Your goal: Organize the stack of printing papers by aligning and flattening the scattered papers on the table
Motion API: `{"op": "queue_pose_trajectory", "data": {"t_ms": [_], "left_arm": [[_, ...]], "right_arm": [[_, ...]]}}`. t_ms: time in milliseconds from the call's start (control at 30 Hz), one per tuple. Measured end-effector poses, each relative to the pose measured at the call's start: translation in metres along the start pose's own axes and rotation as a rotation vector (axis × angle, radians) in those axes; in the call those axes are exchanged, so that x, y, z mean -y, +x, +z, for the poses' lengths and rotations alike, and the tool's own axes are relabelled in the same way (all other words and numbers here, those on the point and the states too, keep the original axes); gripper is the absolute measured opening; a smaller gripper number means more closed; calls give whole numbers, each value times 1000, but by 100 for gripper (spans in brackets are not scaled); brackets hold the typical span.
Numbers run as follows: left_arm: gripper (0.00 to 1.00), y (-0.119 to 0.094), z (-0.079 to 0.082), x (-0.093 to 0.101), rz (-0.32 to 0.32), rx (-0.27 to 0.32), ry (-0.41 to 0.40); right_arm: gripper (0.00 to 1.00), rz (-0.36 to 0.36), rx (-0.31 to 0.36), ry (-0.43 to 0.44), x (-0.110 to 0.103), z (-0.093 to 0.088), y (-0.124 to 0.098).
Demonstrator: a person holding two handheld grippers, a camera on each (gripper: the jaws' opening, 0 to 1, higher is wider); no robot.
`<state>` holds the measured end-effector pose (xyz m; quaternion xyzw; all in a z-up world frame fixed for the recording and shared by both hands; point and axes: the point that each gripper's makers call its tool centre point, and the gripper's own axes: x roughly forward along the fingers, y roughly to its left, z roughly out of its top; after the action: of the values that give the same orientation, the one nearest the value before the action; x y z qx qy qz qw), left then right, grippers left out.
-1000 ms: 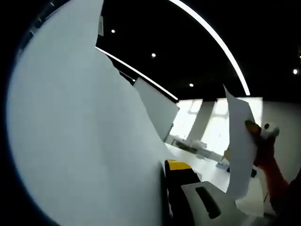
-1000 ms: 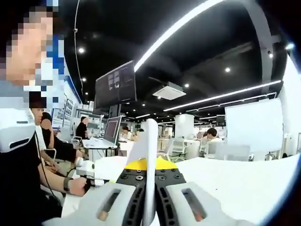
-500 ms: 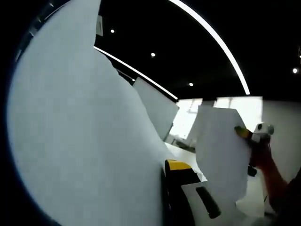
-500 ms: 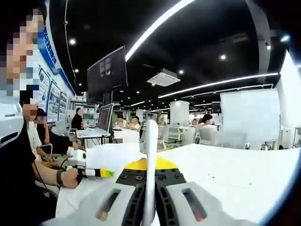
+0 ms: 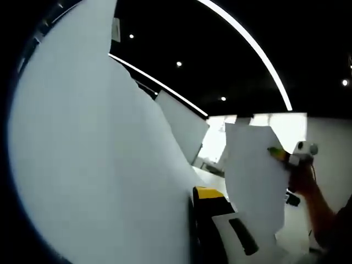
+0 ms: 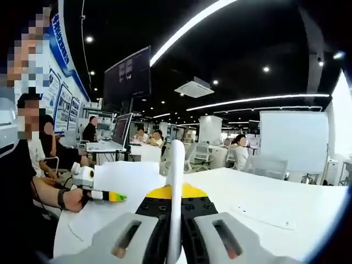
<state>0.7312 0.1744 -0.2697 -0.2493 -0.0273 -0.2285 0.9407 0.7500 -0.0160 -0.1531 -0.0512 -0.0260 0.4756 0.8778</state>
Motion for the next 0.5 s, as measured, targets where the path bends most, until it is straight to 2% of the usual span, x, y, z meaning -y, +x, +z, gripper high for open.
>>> {"op": "queue_pose_trajectory", "data": {"t_ms": [267, 500], "left_arm": [[11, 0, 0, 0, -3, -1, -2], [11, 0, 0, 0, -4, -1, -4]], "right_arm": [[0, 5, -17, -31, -2, -6, 8], [0, -7, -30, -94, -1, -7, 15]]}}
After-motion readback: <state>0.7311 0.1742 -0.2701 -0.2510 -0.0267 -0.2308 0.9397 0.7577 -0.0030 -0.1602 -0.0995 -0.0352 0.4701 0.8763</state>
